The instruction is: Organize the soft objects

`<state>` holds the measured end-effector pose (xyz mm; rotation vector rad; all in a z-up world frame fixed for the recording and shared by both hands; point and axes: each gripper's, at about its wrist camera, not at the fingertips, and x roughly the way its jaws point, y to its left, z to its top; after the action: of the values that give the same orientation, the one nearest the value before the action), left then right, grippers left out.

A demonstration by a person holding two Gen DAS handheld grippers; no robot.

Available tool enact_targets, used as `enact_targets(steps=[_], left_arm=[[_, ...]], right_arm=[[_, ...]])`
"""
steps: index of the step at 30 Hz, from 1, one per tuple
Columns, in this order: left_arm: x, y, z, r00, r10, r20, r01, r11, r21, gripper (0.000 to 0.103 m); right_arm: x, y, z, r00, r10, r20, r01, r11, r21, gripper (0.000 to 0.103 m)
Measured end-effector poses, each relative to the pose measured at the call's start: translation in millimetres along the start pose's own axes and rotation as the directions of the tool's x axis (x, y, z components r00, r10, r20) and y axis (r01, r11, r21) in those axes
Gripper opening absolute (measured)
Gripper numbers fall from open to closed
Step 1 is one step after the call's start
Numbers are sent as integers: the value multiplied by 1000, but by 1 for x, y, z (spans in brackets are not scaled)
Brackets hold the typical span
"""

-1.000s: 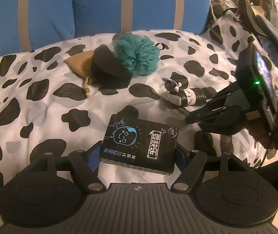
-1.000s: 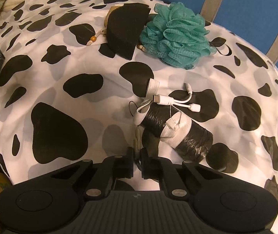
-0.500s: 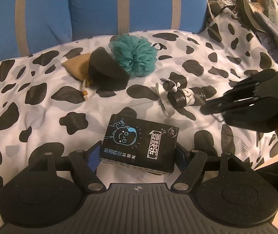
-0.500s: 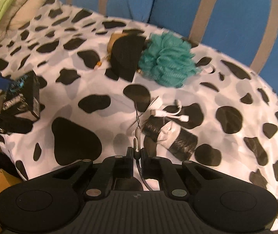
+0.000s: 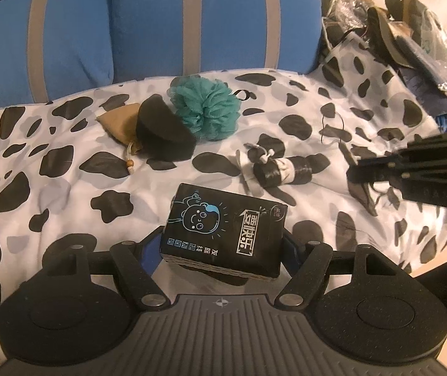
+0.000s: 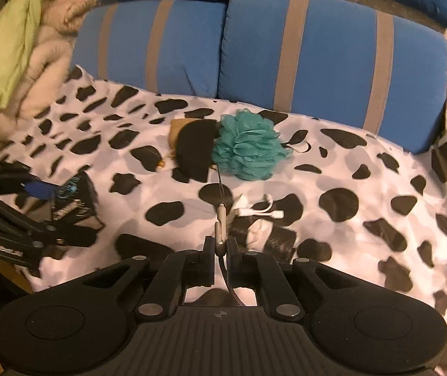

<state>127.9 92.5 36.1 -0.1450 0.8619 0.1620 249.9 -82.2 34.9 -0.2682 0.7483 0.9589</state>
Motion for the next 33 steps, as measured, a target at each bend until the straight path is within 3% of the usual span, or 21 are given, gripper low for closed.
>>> enact_targets(steps=[13,19,25,33], left_arm=[[-13,-20,-35,999,-7,-54,8,1000,12,72],[-18,-29,-52,996,-12,-89,13,1000,10,72],[-17,-38,-70,985,-10,-173,14,1000,23,72],[-22,-41,-89,970,-25,-240,22,1000,-18,72]], right_arm=[[-25,17,-34,989,132,-60,-122,983,139,9],[-30,34,-50,984,132,-117,-116,985,130,9],[-28,52,-71,976,87,-199,-68,992,102,9],[-21,66,-97,944,85,-318,-44,990,134,9]])
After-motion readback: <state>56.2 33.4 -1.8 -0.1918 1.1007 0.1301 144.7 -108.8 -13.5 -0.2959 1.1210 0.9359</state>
